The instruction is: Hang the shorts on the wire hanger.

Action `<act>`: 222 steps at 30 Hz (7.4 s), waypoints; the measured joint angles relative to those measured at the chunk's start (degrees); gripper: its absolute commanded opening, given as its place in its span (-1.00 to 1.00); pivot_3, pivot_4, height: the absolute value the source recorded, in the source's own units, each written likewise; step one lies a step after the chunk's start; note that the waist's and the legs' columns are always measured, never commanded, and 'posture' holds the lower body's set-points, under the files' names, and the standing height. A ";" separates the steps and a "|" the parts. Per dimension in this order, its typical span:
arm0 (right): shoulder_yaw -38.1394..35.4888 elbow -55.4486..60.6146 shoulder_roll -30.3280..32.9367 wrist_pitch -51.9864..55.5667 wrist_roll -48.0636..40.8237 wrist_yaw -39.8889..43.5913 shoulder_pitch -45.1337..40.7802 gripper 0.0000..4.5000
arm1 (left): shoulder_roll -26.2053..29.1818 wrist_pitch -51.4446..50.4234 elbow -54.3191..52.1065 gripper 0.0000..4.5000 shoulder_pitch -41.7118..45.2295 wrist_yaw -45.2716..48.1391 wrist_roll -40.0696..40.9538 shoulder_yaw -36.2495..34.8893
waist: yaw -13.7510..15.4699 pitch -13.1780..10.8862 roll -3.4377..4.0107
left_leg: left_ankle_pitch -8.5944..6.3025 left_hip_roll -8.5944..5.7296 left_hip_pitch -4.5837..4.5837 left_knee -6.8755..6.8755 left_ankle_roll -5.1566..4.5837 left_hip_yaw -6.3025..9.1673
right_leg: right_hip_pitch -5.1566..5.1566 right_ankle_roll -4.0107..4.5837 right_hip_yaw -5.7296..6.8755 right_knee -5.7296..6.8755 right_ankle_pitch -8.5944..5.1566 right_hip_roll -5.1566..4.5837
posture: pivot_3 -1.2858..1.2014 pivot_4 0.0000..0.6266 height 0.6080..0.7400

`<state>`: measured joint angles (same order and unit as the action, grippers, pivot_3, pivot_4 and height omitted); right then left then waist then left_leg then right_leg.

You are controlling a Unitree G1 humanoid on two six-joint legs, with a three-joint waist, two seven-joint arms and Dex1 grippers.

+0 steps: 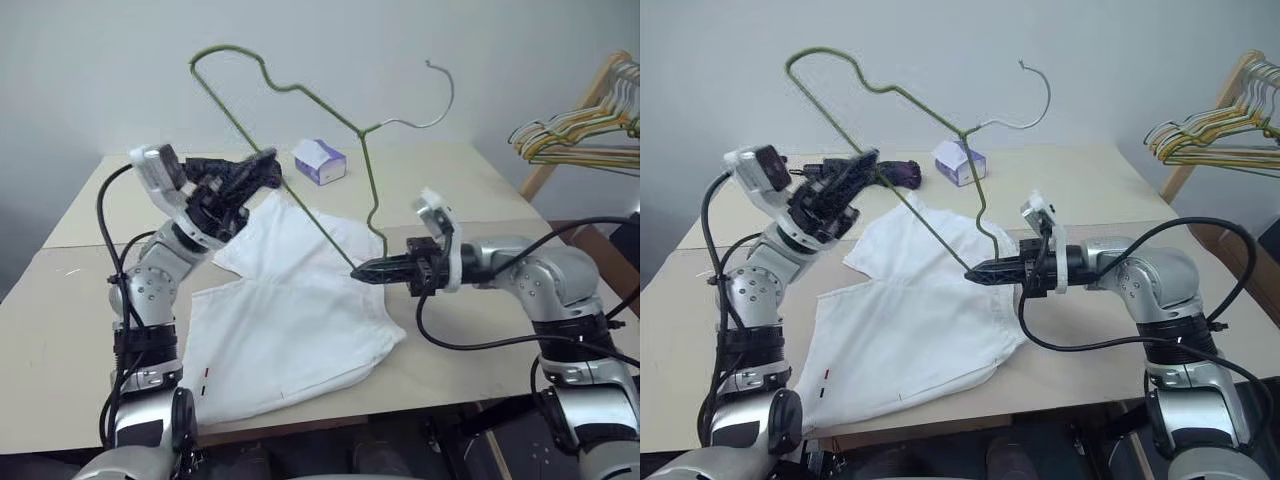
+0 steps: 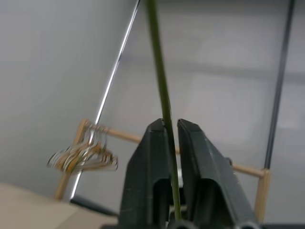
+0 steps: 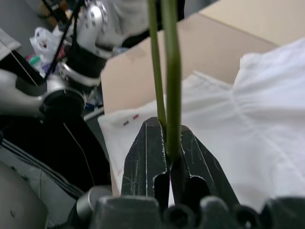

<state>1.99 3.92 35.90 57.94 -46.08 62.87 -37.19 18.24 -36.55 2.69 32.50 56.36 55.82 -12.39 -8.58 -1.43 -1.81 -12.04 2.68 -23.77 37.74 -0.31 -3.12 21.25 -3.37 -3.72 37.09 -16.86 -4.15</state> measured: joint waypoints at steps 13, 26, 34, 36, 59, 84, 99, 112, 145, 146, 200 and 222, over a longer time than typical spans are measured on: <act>-10.27 1.36 1.85 6.94 -2.78 -11.60 9.93 -1.00 | 6.59 8.71 3.17 0.98 -2.79 -3.82 -19.87 6.05 | -0.06 -0.02 0.03 | -0.02 -0.04 -0.07 -0.01 -0.03 -0.11 | 0.06 0.00 0.00 -0.03 0.00 -0.08 | -0.12 -1.00 1.00; -18.74 2.69 24.41 23.23 -10.02 -4.03 32.89 -1.00 | 13.37 17.40 -1.89 0.98 -10.00 3.95 -33.56 17.84 | -0.27 -0.03 0.07 | -0.05 0.03 0.07 -0.01 -0.08 -0.31 | 0.02 0.04 -0.13 -0.06 0.00 -0.09 | -0.10 -1.00 1.00; -16.05 -3.86 30.48 22.47 -9.21 5.51 36.62 -1.00 | 13.09 16.67 -4.42 0.98 -10.82 3.25 -33.53 17.95 | -0.02 -0.04 0.07 | -0.06 0.00 0.06 0.00 -0.09 -0.29 | 0.02 -0.01 -0.14 -0.08 -0.02 -0.09 | -0.09 -1.00 1.00; -14.64 -5.32 31.28 21.35 -8.31 7.29 37.01 -1.00 | 13.16 16.58 -5.02 0.98 -11.20 3.20 -33.53 17.94 | 0.07 -0.04 0.07 | -0.06 0.00 0.06 0.00 -0.09 -0.29 | 0.02 -0.01 -0.14 -0.08 -0.02 -0.09 | -0.09 -1.00 1.00; -4.76 -13.48 30.09 17.53 -0.60 13.61 35.24 -1.00 | 16.32 15.08 -8.96 0.98 -13.35 4.86 -33.76 18.11 | 2.30 -0.05 0.18 | -0.06 -0.04 0.07 0.02 -0.09 -0.45 | 0.02 -0.02 -0.13 -0.07 -0.02 -0.09 | -0.07 -1.00 1.00; -5.02 -8.13 29.82 15.43 -2.14 18.66 38.45 -1.00 | 16.54 15.17 -10.81 0.98 -16.43 3.21 -35.36 18.06 | 3.25 -0.03 0.21 | -0.05 -0.04 0.10 0.04 -0.10 -0.53 | 0.00 -0.03 -0.13 -0.06 -0.01 -0.07 | -0.04 -1.00 1.00; 13.83 -20.68 28.31 11.69 11.40 21.83 15.90 -1.00 | 16.18 15.59 -11.19 0.98 -17.00 2.33 -36.67 18.53 | 4.24 -0.03 0.25 | -0.06 -0.05 0.08 0.05 -0.10 -0.56 | 0.05 0.00 -0.14 -0.05 0.01 -0.07 | -0.01 -1.00 1.00; 27.47 -35.68 24.97 8.19 12.60 26.10 0.83 -1.00 | 15.17 16.81 -12.60 0.98 -19.41 -0.56 -37.84 18.85 | 4.70 -0.02 0.32 | -0.05 0.00 0.21 0.07 -0.10 -0.64 | 0.03 0.07 -0.16 0.00 0.03 -0.02 | 0.02 -1.00 1.00; 11.92 -22.54 16.05 -34.78 23.40 18.97 9.07 -1.00 | 16.86 16.53 -10.82 0.98 -13.08 3.83 -29.86 11.71 | 6.65 0.01 0.45 | -0.04 0.06 0.05 0.10 -0.08 -0.62 | 0.13 0.08 -0.08 0.10 0.06 0.07 | -0.01 -1.00 1.00; 11.51 -20.80 15.68 -34.79 23.64 17.96 9.11 -1.00 | 17.60 15.91 -10.83 0.98 -11.62 5.30 -27.17 9.91 | 6.40 0.01 0.45 | -0.04 0.07 0.06 0.10 -0.08 -0.60 | 0.12 0.08 -0.08 0.10 0.06 0.07 | -0.01 -1.00 1.00; 19.70 -9.82 5.70 -35.25 49.70 7.35 -0.77 -1.00 | 19.45 53.79 53.99 -0.99 34.61 35.68 -43.13 41.55 | 2.88 0.00 0.45 | 0.02 0.10 -0.76 0.41 -0.02 -0.52 | 1.13 0.18 -0.10 0.89 -0.06 0.23 | -0.06 -1.00 1.00; 9.04 -4.74 8.72 -34.29 49.05 -2.28 4.04 0.92 | 16.23 60.18 61.47 -1.00 37.95 33.25 -55.32 29.87 | 2.50 0.00 0.45 | 0.02 0.08 -0.77 0.44 -0.02 -0.49 | 1.11 0.17 -0.08 0.90 -0.07 0.20 | -0.10 -1.00 1.00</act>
<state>11.03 -0.82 44.63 23.65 2.97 60.59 -33.15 34.48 23.63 64.16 70.45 89.61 0.50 17.47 -6.08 -1.43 -1.36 -12.03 2.76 -24.54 38.18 -0.33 -3.62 22.35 -3.20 -3.80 37.99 -16.92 -3.95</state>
